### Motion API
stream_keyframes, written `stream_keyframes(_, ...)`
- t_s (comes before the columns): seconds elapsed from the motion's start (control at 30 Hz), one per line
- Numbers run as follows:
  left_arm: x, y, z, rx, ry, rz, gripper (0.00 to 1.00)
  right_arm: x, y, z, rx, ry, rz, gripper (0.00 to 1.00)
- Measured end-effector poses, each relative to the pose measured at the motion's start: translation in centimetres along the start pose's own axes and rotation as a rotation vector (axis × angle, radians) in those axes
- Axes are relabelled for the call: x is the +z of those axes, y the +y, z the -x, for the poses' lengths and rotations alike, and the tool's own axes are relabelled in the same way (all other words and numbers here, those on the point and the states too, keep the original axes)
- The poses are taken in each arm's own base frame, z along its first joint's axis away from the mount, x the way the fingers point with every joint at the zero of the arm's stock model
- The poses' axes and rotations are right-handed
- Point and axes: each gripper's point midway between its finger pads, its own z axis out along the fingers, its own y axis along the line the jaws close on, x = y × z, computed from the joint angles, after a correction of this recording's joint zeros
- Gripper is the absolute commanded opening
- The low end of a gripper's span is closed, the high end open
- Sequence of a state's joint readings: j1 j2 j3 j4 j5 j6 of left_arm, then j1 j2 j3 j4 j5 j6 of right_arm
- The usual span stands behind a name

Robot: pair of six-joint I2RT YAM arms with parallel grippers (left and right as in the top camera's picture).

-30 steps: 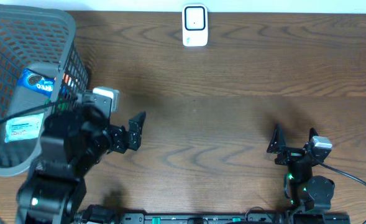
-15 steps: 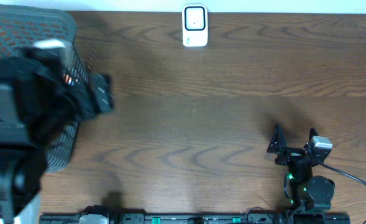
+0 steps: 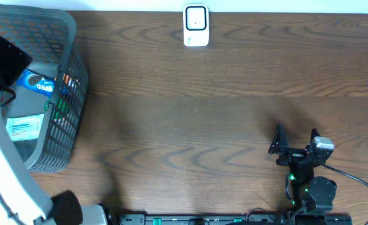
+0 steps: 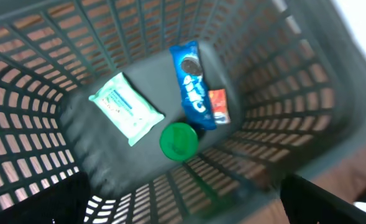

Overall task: Scan the item barcode
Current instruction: 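Reach the left gripper into the basket toward the green-lidded jar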

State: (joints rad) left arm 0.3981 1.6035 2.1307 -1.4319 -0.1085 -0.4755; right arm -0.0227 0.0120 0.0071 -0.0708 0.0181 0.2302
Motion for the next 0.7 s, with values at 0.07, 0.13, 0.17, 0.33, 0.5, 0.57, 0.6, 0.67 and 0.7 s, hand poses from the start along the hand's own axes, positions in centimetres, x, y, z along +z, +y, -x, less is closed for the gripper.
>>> stream_keyframes(0.07,1.6,-0.2,-0.1,0.007,0.034,0.023,0.98,0.0,0.0,0.0,0.000,0.000,0.000,0.99)
stream_keyframes(0.13,3.2,-0.3,-0.4,0.012,0.074,0.047,0.98,0.0,0.0,0.0,0.000,0.000,0.000,0.99)
stream_keyframes(0.17,3.9,-0.3,-0.7,0.006,0.099,0.064,0.98,0.0,0.0,0.0,0.000,0.000,0.000,0.99)
stream_keyframes(0.33,6.8,0.2,-2.4,-0.056,0.210,0.145,0.98,0.0,0.0,0.0,0.000,0.000,0.000,0.99)
stream_keyframes(0.5,11.1,0.3,-3.9,-0.076,0.305,0.217,0.98,0.0,0.0,0.0,0.000,0.000,0.000,0.99)
stream_keyframes(0.57,13.3,0.6,-5.1,-0.075,0.363,0.261,0.98,0.0,0.0,0.0,0.000,0.000,0.000,0.99)
stream_keyframes(0.6,14.2,0.7,-5.6,-0.073,0.384,0.276,0.98,0.0,0.0,0.0,0.000,0.000,0.000,0.99)
stream_keyframes(0.67,16.4,1.1,-7.0,-0.064,0.438,0.317,0.97,0.0,0.0,0.0,0.000,0.000,0.000,0.99)
stream_keyframes(0.7,17.1,1.3,-7.5,-0.062,0.452,0.327,0.98,0.0,0.0,0.0,0.000,0.000,0.000,0.99)
